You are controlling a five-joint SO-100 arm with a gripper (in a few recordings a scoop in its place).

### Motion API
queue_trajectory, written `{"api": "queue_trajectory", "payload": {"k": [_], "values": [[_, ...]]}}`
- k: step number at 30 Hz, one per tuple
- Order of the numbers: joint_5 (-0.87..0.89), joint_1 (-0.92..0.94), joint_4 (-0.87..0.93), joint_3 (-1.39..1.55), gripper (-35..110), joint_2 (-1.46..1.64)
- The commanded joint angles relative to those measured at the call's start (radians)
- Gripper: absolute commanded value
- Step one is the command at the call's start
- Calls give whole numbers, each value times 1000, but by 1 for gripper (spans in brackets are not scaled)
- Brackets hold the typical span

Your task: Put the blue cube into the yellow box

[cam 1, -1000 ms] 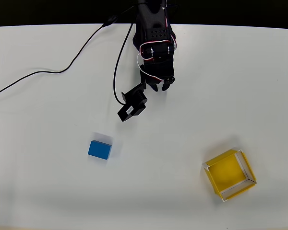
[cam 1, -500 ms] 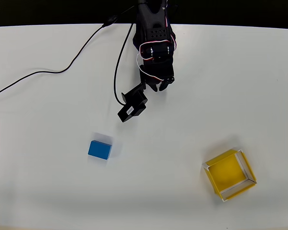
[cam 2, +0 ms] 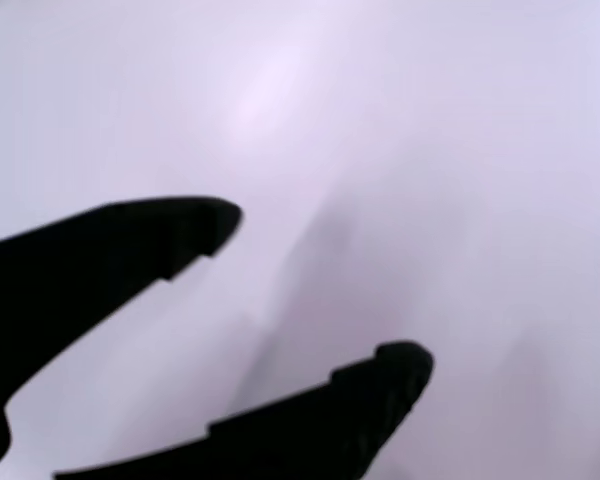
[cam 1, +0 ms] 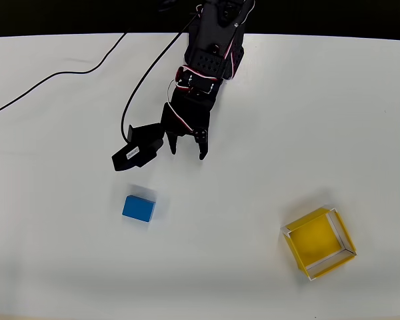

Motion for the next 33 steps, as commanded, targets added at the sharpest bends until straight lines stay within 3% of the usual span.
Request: {"api": "queue_trajectory", "payload": {"k": [1,5,9,33], "values": [[11,103,-189,-241,47,-229],[15,138,-508,-304,53,-445],[12,161,-640,-402,56,-637],[26,212,-847,-746,62,-1161]]}}
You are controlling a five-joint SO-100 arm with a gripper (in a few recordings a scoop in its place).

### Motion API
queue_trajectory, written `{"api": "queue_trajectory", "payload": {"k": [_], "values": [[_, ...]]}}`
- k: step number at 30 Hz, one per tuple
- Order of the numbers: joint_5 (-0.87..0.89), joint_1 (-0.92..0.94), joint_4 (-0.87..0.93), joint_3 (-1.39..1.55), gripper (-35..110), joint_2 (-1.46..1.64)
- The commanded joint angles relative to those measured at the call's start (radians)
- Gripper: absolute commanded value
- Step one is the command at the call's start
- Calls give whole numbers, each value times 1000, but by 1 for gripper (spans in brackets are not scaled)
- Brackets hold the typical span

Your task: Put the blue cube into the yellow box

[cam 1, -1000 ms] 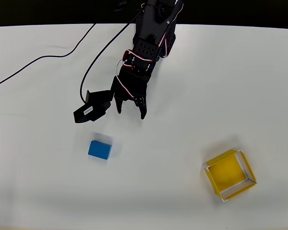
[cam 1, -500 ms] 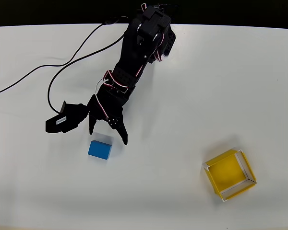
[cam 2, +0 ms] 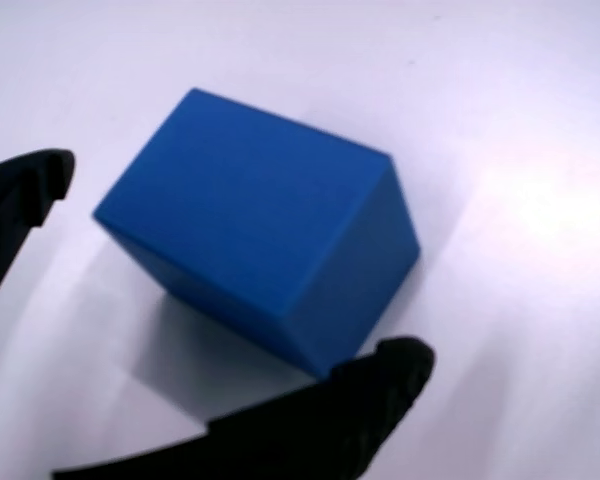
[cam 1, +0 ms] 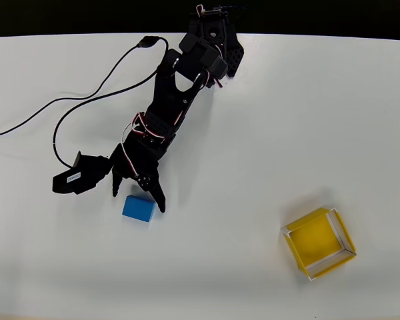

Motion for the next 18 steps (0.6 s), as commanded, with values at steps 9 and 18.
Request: {"api": "queue_trajectory", "payload": {"k": [9,18], "values": [[18,-3,-69,-178,60,-74],[31,-23,-66,-210,47,-115]]}}
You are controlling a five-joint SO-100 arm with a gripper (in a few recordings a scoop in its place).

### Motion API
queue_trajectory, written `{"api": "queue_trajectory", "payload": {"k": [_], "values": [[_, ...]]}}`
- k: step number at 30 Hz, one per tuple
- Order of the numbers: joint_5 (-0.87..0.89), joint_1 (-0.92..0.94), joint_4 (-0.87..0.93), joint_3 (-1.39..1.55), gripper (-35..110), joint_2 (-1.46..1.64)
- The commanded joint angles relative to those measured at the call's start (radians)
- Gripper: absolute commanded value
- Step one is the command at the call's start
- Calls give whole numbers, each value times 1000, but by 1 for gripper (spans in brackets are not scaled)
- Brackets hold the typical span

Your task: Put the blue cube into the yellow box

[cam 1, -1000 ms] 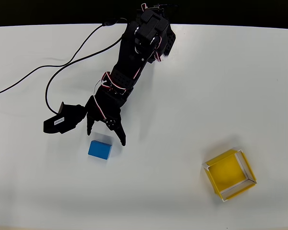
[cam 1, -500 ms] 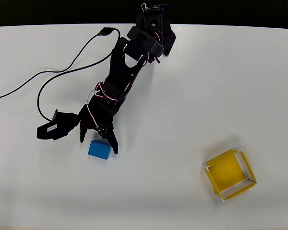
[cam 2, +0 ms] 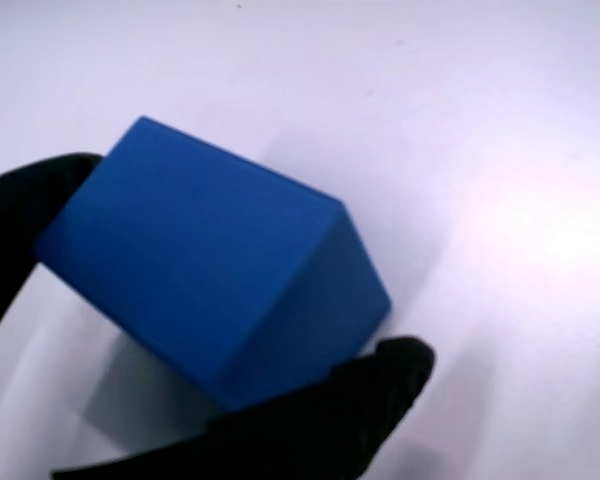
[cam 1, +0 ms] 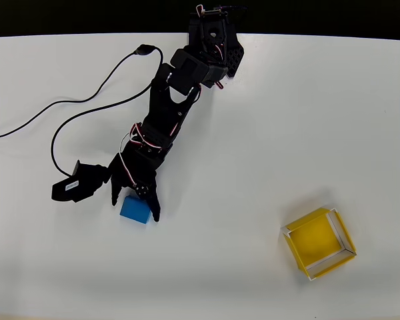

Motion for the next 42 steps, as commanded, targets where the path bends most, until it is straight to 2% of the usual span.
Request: {"api": "queue_trajectory", "payload": {"k": [1,6,15,21,34,42], "values": [[-5,-5,-40,-84,44,37],[-9,-8,-43,-84,30,28],[-32,-6,-29,-84,23,46],[-23,-51,26,-67,22,172],[8,-456,17,166,22,690],[15,-726,-25,186,22,776]]}}
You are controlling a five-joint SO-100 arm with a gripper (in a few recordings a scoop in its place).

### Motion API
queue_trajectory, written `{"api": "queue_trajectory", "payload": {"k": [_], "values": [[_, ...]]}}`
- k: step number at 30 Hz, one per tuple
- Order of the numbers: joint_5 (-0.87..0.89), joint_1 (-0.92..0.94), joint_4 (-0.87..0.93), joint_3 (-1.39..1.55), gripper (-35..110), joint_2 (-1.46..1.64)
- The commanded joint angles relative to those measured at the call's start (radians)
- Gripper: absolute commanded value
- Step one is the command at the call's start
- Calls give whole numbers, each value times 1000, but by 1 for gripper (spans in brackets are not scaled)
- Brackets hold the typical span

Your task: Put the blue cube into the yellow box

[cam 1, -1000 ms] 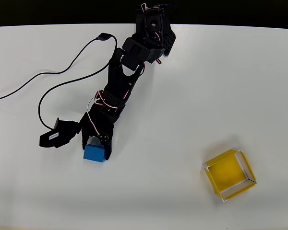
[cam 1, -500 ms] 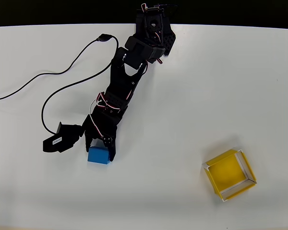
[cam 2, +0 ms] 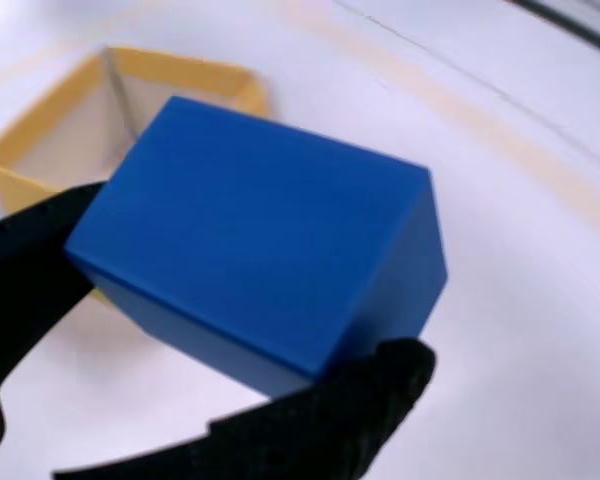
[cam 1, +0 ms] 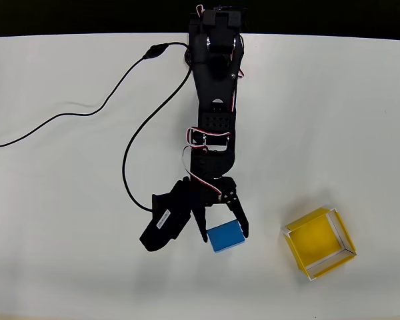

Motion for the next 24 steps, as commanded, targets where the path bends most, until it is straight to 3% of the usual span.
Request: {"api": "queue_trajectory", "payload": {"k": [1,12,24], "values": [[-5,-135,-89,-44,22,150],[3,-370,-52,-272,22,-26],[81,-396,60,-572,22,-324]]}}
